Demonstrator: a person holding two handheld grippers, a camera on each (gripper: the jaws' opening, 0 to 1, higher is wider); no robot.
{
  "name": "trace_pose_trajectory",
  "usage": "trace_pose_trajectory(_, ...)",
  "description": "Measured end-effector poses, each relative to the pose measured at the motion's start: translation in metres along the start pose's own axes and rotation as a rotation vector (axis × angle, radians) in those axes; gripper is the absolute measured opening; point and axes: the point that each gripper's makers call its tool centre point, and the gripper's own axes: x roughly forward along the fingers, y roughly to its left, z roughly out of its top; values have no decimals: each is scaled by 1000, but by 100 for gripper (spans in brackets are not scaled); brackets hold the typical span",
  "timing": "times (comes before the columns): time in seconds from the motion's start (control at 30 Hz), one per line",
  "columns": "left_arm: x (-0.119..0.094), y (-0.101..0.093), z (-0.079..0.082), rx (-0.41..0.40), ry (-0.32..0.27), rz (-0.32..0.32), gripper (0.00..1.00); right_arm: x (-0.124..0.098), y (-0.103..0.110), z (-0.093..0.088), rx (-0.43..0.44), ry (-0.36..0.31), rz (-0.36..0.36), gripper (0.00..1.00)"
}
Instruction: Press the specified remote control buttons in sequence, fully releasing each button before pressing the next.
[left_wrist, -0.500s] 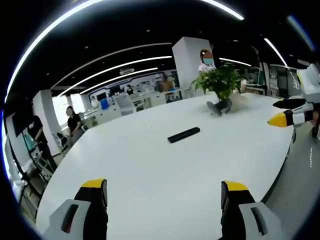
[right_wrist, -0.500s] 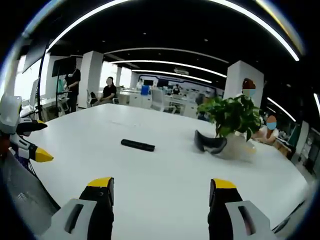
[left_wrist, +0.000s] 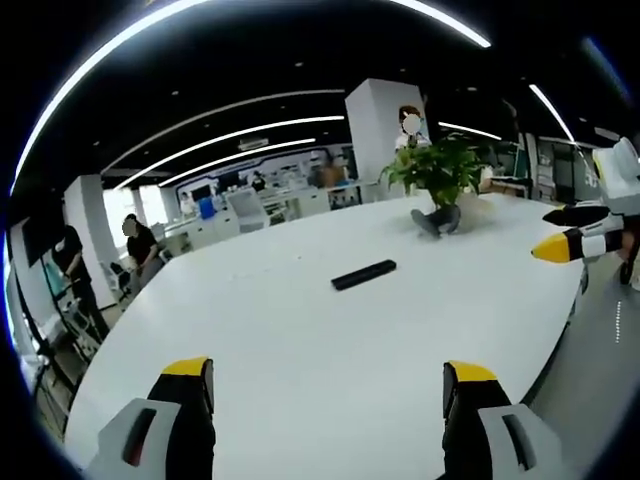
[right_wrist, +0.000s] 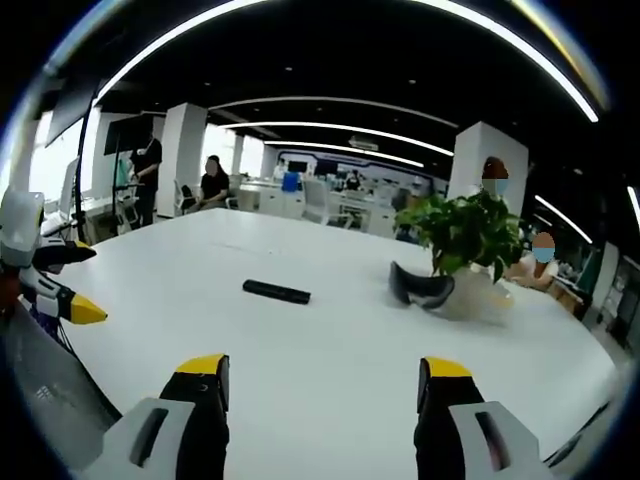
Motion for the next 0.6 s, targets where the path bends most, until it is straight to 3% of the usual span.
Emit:
trace_pose_trajectory(0.5,0,7,0,7,8,35,98,-1,1,2,-2,-14,3,75)
trace_pose_trajectory(0.6,0,3,2,-19,-6,8,100,-2,1,3,1,-17,5,75)
